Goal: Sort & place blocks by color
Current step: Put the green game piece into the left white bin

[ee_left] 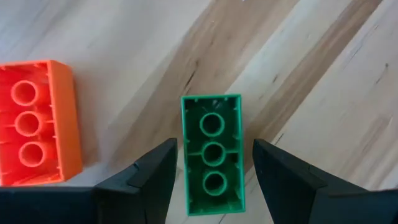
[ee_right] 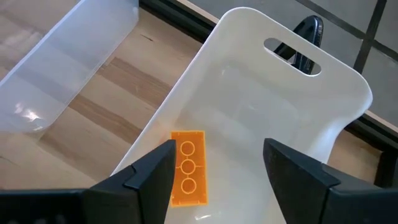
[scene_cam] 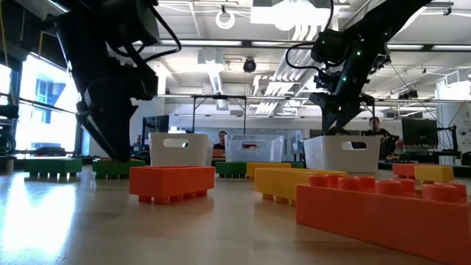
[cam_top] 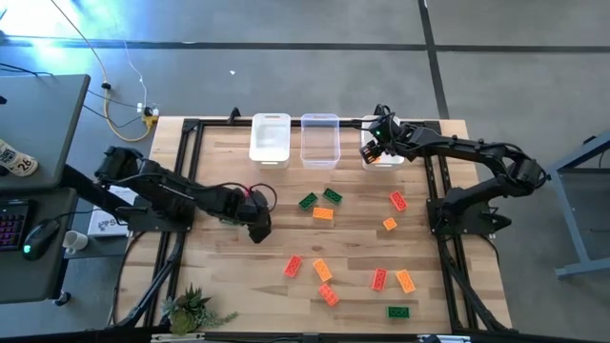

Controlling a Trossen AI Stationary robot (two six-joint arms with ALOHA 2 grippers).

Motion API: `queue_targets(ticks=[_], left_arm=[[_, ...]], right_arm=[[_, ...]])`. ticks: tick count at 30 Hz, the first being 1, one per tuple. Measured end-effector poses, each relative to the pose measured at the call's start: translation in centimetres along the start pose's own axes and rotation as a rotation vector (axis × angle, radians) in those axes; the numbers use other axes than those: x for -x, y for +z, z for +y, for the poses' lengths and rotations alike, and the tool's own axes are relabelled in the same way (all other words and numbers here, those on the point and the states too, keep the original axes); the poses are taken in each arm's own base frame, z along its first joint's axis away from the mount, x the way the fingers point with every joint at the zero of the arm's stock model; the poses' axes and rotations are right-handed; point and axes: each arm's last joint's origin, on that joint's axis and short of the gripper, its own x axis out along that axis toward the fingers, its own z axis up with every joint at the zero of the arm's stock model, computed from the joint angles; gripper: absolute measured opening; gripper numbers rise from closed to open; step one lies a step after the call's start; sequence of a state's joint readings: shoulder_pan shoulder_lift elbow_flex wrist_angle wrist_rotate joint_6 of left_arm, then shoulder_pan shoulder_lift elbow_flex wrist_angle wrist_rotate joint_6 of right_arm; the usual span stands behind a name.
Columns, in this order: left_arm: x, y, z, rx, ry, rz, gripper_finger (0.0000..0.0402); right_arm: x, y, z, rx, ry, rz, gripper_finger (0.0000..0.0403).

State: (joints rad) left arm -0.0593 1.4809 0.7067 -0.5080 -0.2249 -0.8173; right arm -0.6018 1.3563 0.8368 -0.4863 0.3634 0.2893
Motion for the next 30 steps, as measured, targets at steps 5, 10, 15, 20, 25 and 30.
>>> queue_targets(ticks=[5,10,15,20,25,30], left_arm=[[-0.8,-0.1,-0.1,-0.004,0.015,0.02,0.02],[-1.4,-0.3,-0.2,-0.011,0.034,0.035,0.0196],[-1.6,-0.3,-0.2,-0.033,0.044,0.033,0.0147],[-1.6,-0.1,-0.4,-0.059,0.032,0.013,0.0111],[-1.6,-0.1,-0.4,-0.069,0.029,0.012,0.0111],[-0.7,0.4,-0.5,-0.07,0.017,-0.03,0.0111]], right_arm=[[0.0,0.0,0.0,0.0,0.0,0.002,0.0229],[0.0,0.0,0.0,0.0,0.005,0.004,0.0229],[0.0,-0.1,0.1,0.002,0.033,0.012,0.0229],[0.1,0.0,0.1,-0.002,0.039,0.008,0.0229],[0.9,0.1,0.1,-0.042,0.118,0.003,0.0229],[2.3,0.1,0.5,-0.071,0.248,-0.003,0.0229]])
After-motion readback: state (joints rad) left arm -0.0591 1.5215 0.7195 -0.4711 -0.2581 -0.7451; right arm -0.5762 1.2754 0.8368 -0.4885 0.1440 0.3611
